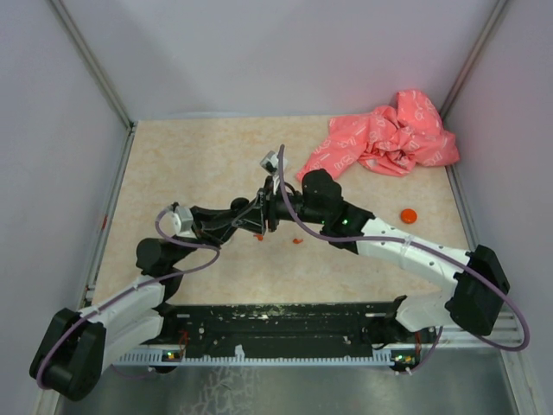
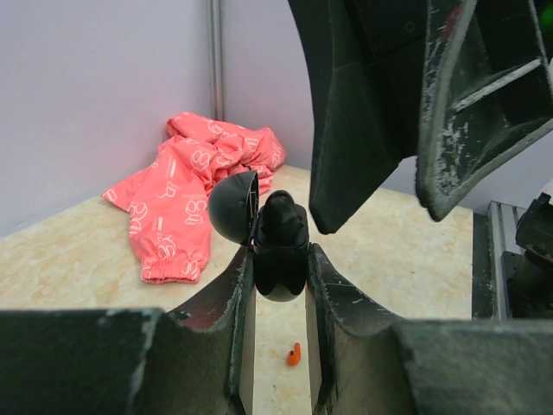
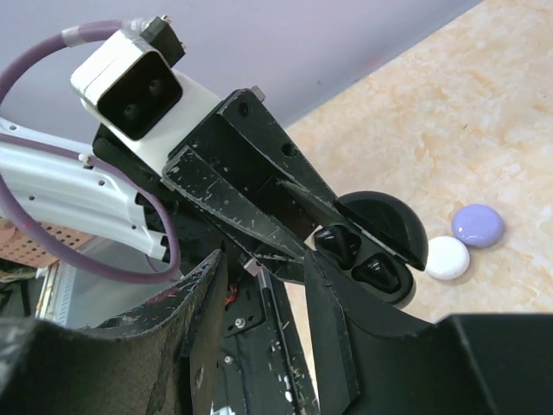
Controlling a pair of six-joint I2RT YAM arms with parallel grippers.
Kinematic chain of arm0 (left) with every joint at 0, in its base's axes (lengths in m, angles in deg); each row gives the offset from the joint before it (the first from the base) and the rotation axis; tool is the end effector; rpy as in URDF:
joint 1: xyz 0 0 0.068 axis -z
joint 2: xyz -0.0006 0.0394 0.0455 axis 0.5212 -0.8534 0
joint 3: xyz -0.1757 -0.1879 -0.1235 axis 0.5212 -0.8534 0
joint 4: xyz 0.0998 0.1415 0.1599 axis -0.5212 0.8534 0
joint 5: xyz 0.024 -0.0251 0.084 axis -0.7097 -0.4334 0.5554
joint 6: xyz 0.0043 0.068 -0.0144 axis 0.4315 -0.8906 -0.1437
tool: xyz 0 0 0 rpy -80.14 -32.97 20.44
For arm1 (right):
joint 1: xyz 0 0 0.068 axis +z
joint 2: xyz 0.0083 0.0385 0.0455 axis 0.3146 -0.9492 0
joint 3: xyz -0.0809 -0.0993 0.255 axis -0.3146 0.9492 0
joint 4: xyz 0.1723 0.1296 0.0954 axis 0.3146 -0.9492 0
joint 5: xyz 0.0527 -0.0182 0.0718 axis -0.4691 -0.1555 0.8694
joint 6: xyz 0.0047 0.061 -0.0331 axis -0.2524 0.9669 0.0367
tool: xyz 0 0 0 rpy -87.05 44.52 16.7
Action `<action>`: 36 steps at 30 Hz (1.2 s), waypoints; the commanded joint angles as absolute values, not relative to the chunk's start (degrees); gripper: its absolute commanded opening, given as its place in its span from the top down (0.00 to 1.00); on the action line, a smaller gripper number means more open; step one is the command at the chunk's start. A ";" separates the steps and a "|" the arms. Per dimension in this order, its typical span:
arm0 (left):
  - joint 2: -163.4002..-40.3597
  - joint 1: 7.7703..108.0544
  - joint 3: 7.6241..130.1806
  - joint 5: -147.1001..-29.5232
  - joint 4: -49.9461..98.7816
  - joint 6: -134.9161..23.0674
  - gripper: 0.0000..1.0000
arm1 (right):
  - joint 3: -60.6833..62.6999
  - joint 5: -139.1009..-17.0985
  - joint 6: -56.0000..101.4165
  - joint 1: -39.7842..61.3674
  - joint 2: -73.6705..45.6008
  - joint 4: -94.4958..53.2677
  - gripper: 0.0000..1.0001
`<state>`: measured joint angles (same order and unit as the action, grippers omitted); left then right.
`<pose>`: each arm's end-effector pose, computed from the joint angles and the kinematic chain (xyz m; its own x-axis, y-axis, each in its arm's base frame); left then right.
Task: Insert the wireless bluetooth earbuds into the charging case
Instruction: Adjust the earbud with the charging case, then close the charging case.
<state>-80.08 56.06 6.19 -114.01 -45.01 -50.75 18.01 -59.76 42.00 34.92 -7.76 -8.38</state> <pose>0.1330 -0.0958 0.2837 0.1706 -0.3413 -0.9243 0.8834 0.4686 -0.0100 0.1579 0.2531 0.3680 -0.4744 0.0258 -0.8799 -0.8606 0.1966 0.4698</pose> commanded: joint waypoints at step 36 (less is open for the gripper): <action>-83.50 56.13 8.42 -127.77 -52.75 -44.11 1.00 | 6.57 -39.55 32.48 26.79 -11.70 -23.89 0.37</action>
<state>-83.03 56.06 6.51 -125.50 -48.39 -45.72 9.09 -46.26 32.10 26.81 -10.12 -25.25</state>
